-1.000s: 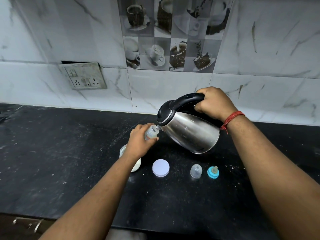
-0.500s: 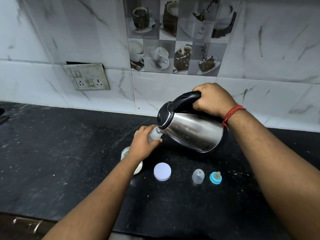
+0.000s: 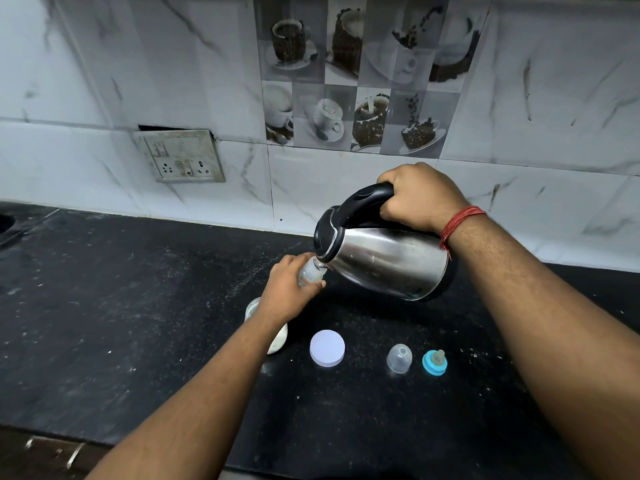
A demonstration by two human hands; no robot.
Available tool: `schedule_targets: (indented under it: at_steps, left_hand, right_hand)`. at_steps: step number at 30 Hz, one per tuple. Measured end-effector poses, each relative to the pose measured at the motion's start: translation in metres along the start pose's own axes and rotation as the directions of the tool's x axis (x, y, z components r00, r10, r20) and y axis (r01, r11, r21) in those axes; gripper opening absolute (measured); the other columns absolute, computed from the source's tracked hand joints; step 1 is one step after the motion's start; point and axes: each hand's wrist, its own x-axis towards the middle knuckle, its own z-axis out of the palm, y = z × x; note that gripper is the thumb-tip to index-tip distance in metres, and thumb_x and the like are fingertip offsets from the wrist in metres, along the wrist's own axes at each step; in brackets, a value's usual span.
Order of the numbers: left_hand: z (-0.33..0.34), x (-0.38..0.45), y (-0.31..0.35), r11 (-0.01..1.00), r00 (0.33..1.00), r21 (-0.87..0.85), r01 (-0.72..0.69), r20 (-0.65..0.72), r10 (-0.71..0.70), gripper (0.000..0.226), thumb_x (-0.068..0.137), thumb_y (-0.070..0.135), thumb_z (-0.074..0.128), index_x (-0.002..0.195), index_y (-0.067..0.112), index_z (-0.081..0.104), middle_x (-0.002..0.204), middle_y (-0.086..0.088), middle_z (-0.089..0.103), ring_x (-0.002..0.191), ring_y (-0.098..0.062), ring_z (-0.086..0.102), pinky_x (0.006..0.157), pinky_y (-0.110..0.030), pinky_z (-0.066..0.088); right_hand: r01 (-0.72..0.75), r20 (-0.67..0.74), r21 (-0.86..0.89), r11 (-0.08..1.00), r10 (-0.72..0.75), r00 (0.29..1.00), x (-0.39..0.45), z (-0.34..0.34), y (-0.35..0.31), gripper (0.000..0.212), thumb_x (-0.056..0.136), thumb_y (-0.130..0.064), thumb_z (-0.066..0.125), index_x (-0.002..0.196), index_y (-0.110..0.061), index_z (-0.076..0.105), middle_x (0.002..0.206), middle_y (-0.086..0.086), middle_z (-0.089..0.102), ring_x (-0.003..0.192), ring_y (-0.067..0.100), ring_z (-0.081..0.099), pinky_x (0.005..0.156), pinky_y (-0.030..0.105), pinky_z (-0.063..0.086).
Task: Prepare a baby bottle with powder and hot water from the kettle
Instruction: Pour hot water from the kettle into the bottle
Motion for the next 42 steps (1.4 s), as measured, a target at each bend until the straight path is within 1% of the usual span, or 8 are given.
schedule_targets:
  at_steps: [7, 13, 18, 23, 26, 33, 37, 42]
  left_hand:
    - [0.000, 0.002, -0.006, 1.000, 1.000, 0.015, 0.009, 0.015, -0.010, 0.059, 0.086, 0.036, 0.079, 0.140, 0.032, 0.055, 0.133, 0.000, 0.055, 0.129, -0.025, 0.048, 0.109, -0.047, 0.043]
    - [0.003, 0.005, -0.007, 1.000, 1.000, 0.015, 0.014, 0.024, -0.015, 0.061, 0.086, 0.036, 0.080, 0.141, 0.031, 0.055, 0.135, -0.001, 0.055, 0.129, -0.025, 0.048, 0.110, -0.047, 0.043]
    - [0.006, 0.006, -0.009, 1.000, 1.000, 0.000, 0.009, 0.026, -0.009, 0.059, 0.085, 0.035, 0.080, 0.139, 0.031, 0.056, 0.132, -0.001, 0.056, 0.127, -0.025, 0.050, 0.109, -0.048, 0.044]
    - [0.008, 0.008, -0.009, 1.000, 1.000, -0.016, 0.003, 0.016, -0.003, 0.057, 0.084, 0.037, 0.080, 0.136, 0.034, 0.057, 0.130, 0.001, 0.057, 0.124, -0.025, 0.051, 0.108, -0.049, 0.045]
    - [0.009, 0.010, -0.009, 1.000, 1.000, -0.017, -0.003, 0.007, 0.003, 0.056, 0.084, 0.036, 0.080, 0.135, 0.032, 0.058, 0.130, -0.001, 0.057, 0.124, -0.025, 0.052, 0.108, -0.048, 0.044]
    - [0.010, 0.014, -0.009, 1.000, 1.000, -0.019, -0.005, 0.013, 0.005, 0.056, 0.084, 0.035, 0.080, 0.136, 0.033, 0.058, 0.130, 0.000, 0.057, 0.125, -0.026, 0.051, 0.108, -0.047, 0.044]
    - [0.011, 0.017, -0.007, 1.000, 1.000, -0.016, -0.011, 0.006, 0.011, 0.056, 0.083, 0.034, 0.081, 0.135, 0.031, 0.059, 0.129, -0.001, 0.058, 0.124, -0.026, 0.052, 0.109, -0.046, 0.044]
    - [0.013, 0.020, -0.005, 1.000, 1.000, 0.010, -0.019, 0.009, 0.019, 0.058, 0.083, 0.034, 0.082, 0.136, 0.030, 0.059, 0.129, -0.002, 0.058, 0.124, -0.027, 0.052, 0.109, -0.045, 0.043]
  right_hand:
    - [0.010, -0.005, -0.041, 0.999, -0.010, 1.000, 0.002, -0.001, 0.000, 0.019, 0.068, -0.018, 0.062, 0.085, -0.024, 0.067, 0.077, -0.004, 0.061, 0.077, 0.024, 0.058, 0.059, 0.028, 0.042]
    - [0.008, -0.014, -0.047, 0.999, -0.009, 1.000, 0.005, -0.004, 0.000, 0.023, 0.067, -0.017, 0.062, 0.087, -0.024, 0.069, 0.080, -0.002, 0.063, 0.079, 0.025, 0.059, 0.063, 0.029, 0.048]
    - [0.020, -0.016, -0.065, 0.998, -0.022, 1.000, 0.007, -0.006, 0.000, 0.022, 0.067, -0.017, 0.062, 0.086, -0.025, 0.068, 0.076, -0.005, 0.060, 0.080, 0.026, 0.058, 0.061, 0.029, 0.043]
    - [0.027, -0.012, -0.066, 0.997, -0.028, 1.000, 0.007, -0.008, 0.000, 0.019, 0.067, -0.017, 0.062, 0.079, -0.031, 0.062, 0.071, -0.010, 0.055, 0.078, 0.024, 0.057, 0.059, 0.027, 0.038]
    - [0.027, -0.013, -0.065, 0.998, -0.028, 1.000, 0.008, -0.009, 0.001, 0.018, 0.068, -0.016, 0.061, 0.080, -0.030, 0.062, 0.070, -0.010, 0.054, 0.077, 0.024, 0.056, 0.057, 0.026, 0.037]
    - [0.025, -0.029, -0.076, 0.997, -0.027, 0.999, 0.010, -0.008, 0.006, 0.023, 0.068, -0.016, 0.060, 0.087, -0.025, 0.068, 0.072, -0.008, 0.057, 0.077, 0.025, 0.058, 0.059, 0.027, 0.040]
    - [0.045, -0.030, -0.110, 0.993, -0.048, 0.998, 0.012, -0.005, 0.007, 0.026, 0.067, -0.018, 0.059, 0.089, -0.025, 0.069, 0.074, -0.006, 0.059, 0.077, 0.026, 0.058, 0.060, 0.029, 0.043]
    - [0.043, -0.030, -0.105, 0.994, -0.047, 0.998, 0.014, -0.005, 0.010, 0.025, 0.066, -0.019, 0.058, 0.089, -0.025, 0.068, 0.075, -0.005, 0.060, 0.078, 0.026, 0.058, 0.062, 0.029, 0.045]
